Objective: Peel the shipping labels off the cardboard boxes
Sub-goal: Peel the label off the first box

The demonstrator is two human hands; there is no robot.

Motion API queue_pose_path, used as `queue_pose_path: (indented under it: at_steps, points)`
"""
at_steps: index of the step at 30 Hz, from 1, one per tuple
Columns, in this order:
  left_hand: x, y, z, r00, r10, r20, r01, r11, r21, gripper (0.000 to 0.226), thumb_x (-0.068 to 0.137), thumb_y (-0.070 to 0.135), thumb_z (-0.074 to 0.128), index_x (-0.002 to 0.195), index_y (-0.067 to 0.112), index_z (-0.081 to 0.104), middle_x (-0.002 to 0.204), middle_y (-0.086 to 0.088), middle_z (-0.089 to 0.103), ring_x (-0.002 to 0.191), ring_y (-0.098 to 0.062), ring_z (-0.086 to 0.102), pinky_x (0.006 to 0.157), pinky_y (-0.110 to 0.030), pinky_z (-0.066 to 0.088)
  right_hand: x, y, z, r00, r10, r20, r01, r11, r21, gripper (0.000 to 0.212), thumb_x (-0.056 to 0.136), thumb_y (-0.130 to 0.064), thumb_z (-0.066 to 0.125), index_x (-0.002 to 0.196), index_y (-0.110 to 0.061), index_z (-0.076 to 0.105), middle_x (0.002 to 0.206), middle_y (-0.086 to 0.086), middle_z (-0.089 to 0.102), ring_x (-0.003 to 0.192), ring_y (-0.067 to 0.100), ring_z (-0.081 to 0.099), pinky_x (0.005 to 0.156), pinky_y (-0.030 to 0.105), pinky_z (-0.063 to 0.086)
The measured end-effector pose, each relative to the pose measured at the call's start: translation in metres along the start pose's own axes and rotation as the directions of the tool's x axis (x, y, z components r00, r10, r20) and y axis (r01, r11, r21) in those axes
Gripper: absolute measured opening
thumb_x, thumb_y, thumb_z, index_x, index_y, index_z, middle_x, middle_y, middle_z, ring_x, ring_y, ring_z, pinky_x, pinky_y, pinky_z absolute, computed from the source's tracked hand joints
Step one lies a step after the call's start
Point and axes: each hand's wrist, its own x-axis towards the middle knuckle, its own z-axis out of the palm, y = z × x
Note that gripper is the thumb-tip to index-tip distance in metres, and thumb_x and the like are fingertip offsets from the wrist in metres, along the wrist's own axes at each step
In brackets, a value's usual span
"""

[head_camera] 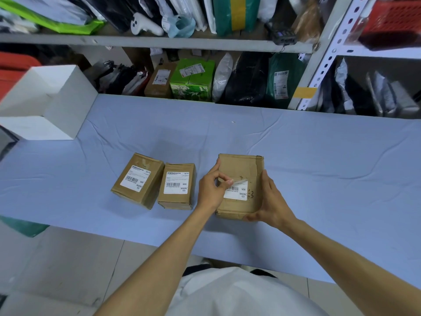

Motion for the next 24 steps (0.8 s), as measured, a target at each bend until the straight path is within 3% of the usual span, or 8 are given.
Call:
queue_pose_path:
  at_steps: [2,7,13,17,20,24]
  points:
    - [0.0001,0.0007,-0.0005,1.0,0.006,0.011,-0.006,1.0,0.0,0.006,0.08,0.0,0.071,0.078,-0.002,0.065,0.152,0.0,0.036,0.137,-0.007,0.037,0.11,-0.019,0.03,0.0007,-0.0005,-0.0004,1.0,-0.006,-0.002,0.006,1.0,0.003,0.153,0.043,-0.033,0.093,0.15,-0.023,-0.016,0.149,-0.003,0.022,0.124,0.01,0.033,0.092,0.019,0.034]
    - [0.0006,0.0006,-0.0004,1.0,0.009,0.014,-0.009,1.0,-0.004,0.006,0.08,0.0,0.071,0.077,-0.001,0.066,0.152,0.001,0.036,0.136,-0.008,0.038,0.105,-0.016,0.03,0.0015,0.0001,-0.0014,1.0,-0.017,0.0,0.017,1.0,-0.017,0.153,0.043,-0.033,0.093,0.15,-0.019,-0.016,0.151,-0.002,0.02,0.131,0.017,0.032,0.096,0.018,0.032]
    - [0.0022,-0.0015,-0.0015,1.0,0.009,0.027,-0.009,1.0,-0.017,0.005,0.08,0.0,0.071,0.079,-0.001,0.066,0.152,0.002,0.036,0.137,-0.008,0.037,0.114,-0.026,0.03,0.0024,-0.0009,-0.0016,1.0,-0.022,0.002,0.022,0.999,-0.027,0.154,0.044,-0.035,0.093,0.15,-0.018,-0.017,0.153,0.0,0.018,0.135,0.018,0.03,0.099,0.019,0.031]
    - [0.0036,-0.0017,-0.002,0.999,0.024,0.027,-0.023,0.999,-0.023,0.007,0.079,0.001,0.071,0.08,-0.004,0.066,0.152,0.003,0.036,0.137,-0.007,0.037,0.112,-0.023,0.03,0.0016,-0.0032,-0.0014,0.999,-0.025,-0.021,0.024,1.0,-0.018,0.154,0.043,-0.034,0.093,0.149,-0.021,-0.017,0.151,-0.002,0.019,0.132,0.018,0.033,0.098,0.02,0.034]
    - [0.0056,-0.0014,-0.0011,0.999,0.031,0.034,-0.03,0.999,-0.029,0.007,0.08,0.0,0.071,0.079,-0.004,0.065,0.152,0.004,0.035,0.135,-0.004,0.037,0.112,-0.023,0.029,0.0005,-0.0056,0.0013,0.998,-0.024,-0.052,0.024,1.0,0.002,0.152,0.042,-0.033,0.093,0.149,-0.027,-0.015,0.147,-0.007,0.022,0.12,0.011,0.037,0.085,0.011,0.038]
    - [0.0071,-0.0014,-0.0008,0.999,0.023,0.037,-0.022,1.0,-0.015,0.007,0.08,0.001,0.071,0.079,-0.003,0.065,0.152,0.006,0.036,0.13,0.004,0.036,0.106,-0.017,0.028,-0.0006,-0.0048,0.0049,0.997,-0.028,-0.073,0.029,0.999,0.018,0.152,0.043,-0.03,0.092,0.148,-0.03,-0.018,0.143,-0.009,0.025,0.109,0.002,0.034,0.068,-0.005,0.031]
